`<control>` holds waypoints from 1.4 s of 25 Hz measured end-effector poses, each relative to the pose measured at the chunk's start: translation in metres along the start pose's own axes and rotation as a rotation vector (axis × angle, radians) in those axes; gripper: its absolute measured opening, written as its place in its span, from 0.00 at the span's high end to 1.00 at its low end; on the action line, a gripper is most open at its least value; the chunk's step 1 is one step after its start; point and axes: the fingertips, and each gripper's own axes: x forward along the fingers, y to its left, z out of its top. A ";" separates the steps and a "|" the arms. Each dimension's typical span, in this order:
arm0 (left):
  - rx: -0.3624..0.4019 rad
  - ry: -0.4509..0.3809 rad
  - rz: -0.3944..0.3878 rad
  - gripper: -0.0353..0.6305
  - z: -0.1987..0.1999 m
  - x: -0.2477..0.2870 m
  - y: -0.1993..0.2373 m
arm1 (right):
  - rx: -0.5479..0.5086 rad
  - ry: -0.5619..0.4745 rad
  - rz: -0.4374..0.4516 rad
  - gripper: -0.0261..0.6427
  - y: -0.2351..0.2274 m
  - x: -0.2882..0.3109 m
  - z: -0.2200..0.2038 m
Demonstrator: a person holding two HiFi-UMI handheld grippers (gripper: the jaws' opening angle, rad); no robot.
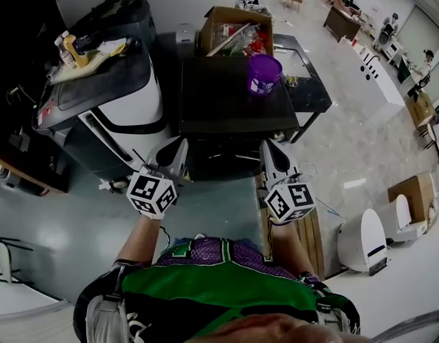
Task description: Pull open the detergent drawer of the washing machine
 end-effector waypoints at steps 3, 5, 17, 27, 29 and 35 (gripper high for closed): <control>-0.013 0.002 0.001 0.92 -0.004 0.002 0.014 | 0.007 -0.006 -0.004 0.96 0.007 0.013 -0.006; -0.022 -0.003 0.008 0.92 -0.005 0.006 0.019 | 0.001 -0.004 0.009 0.96 0.009 0.022 -0.007; -0.018 -0.030 0.048 0.92 0.002 0.022 0.017 | 0.037 0.036 0.140 0.81 -0.004 0.065 -0.023; -0.001 0.021 0.081 0.92 -0.022 0.025 0.007 | 0.127 0.255 0.237 0.81 -0.007 0.094 -0.144; -0.009 0.043 0.102 0.92 -0.031 0.022 0.005 | 0.155 0.319 0.253 0.81 -0.008 0.095 -0.177; -0.010 0.081 0.172 0.92 -0.046 0.020 0.010 | 0.193 0.419 0.322 0.81 -0.006 0.105 -0.236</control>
